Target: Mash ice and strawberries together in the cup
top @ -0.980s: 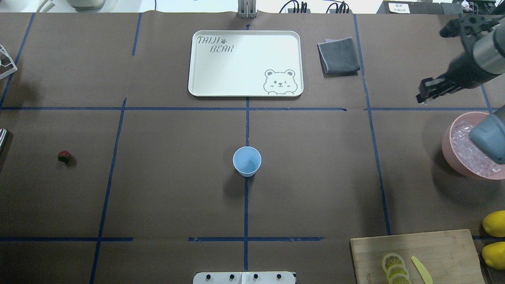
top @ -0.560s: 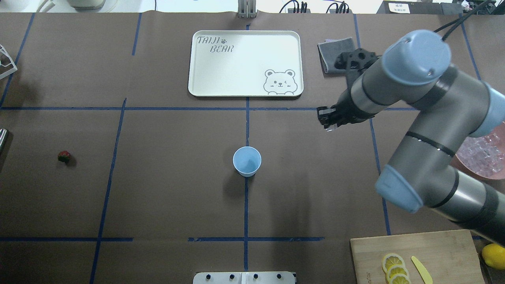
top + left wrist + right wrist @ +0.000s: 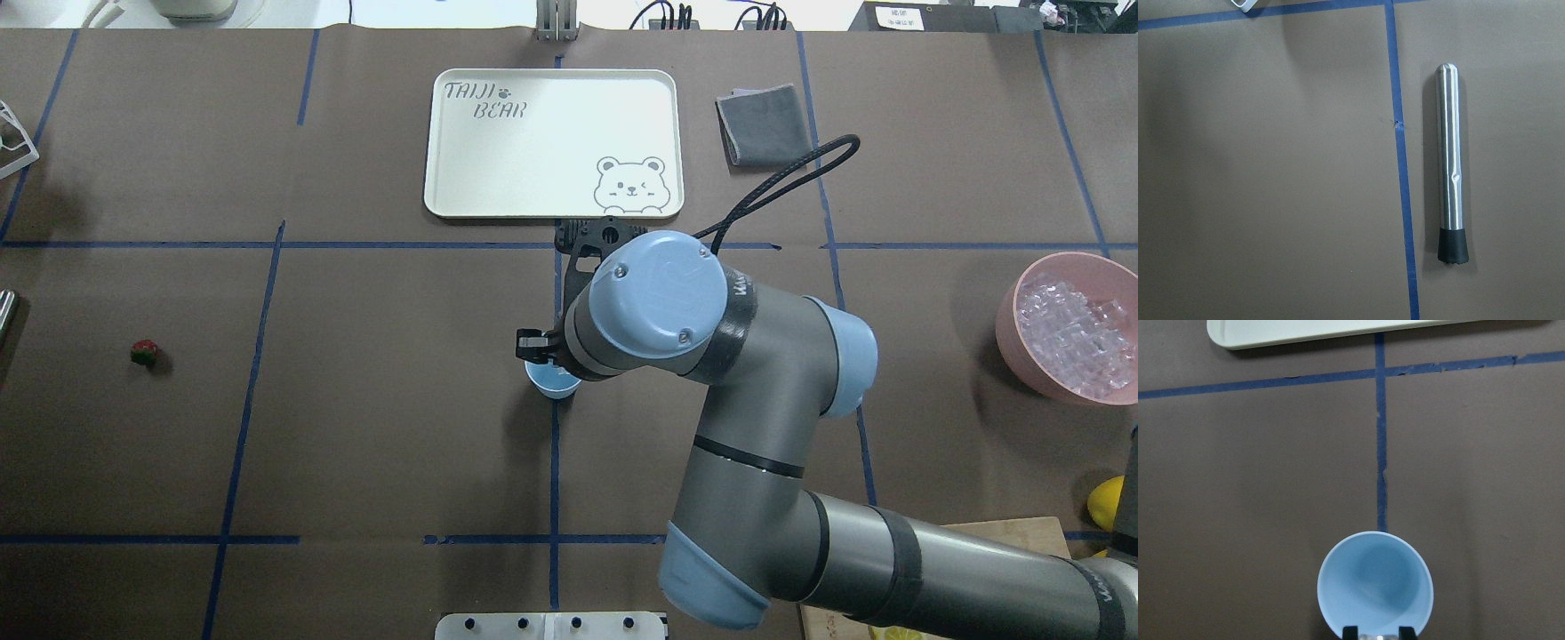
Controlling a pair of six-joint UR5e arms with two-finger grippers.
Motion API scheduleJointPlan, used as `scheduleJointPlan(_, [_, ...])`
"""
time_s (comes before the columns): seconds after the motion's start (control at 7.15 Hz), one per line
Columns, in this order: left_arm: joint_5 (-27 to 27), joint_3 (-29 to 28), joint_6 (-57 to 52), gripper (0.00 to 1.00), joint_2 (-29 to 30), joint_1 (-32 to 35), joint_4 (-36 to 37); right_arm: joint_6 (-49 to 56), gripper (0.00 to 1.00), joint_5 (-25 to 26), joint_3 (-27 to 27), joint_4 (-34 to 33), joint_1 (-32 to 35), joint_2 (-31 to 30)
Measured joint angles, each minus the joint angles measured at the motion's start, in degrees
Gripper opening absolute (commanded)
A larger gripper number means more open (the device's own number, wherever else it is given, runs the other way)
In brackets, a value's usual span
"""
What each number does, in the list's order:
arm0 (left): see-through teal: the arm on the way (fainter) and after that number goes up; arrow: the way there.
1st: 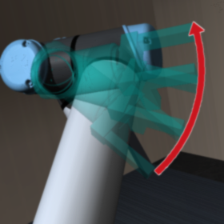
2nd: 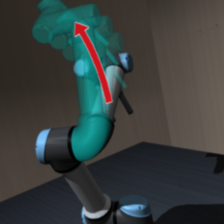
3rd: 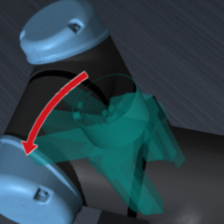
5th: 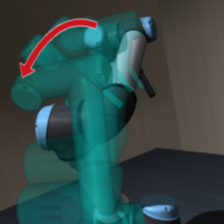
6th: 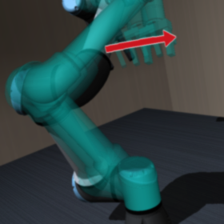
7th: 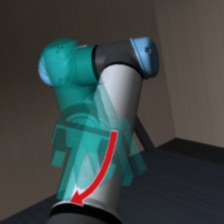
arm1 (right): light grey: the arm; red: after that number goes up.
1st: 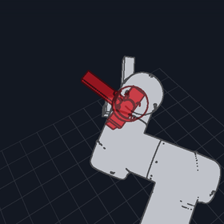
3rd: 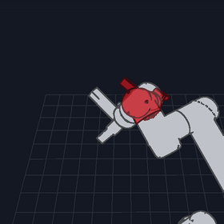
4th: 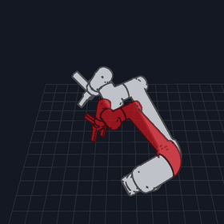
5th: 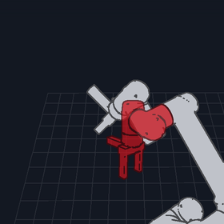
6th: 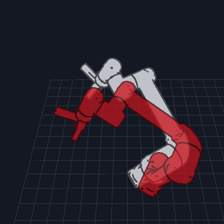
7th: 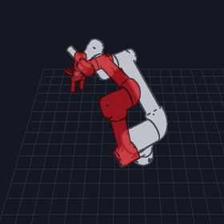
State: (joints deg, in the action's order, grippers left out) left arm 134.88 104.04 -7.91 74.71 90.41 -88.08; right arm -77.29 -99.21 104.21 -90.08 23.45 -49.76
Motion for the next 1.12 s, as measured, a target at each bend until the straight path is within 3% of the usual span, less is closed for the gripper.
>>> scheduleJointPlan(0.56, [0.02,-0.02,0.0,1.0,-0.09,-0.06,-0.07,-0.61,0.14,3.99,-2.8,0.05,-1.18,1.54])
scheduleJointPlan(0.7, [0.03,0.01,0.0,1.0,-0.09,-0.09,-0.07,-0.59,0.74,4.61,-3.09,0.07,-1.21,1.43])
scheduleJointPlan(0.84, [0.03,0.01,0.0,1.0,-0.12,-0.12,-0.08,-0.59,0.99,4.86,-3.48,0.12,-1.25,1.4])
scheduleJointPlan(1.12, [0.35,0.0,0.0,1.0,-0.19,-0.15,-0.06,-0.58,0.99,5.27,-4.18,0.26,-1.56,1.53])
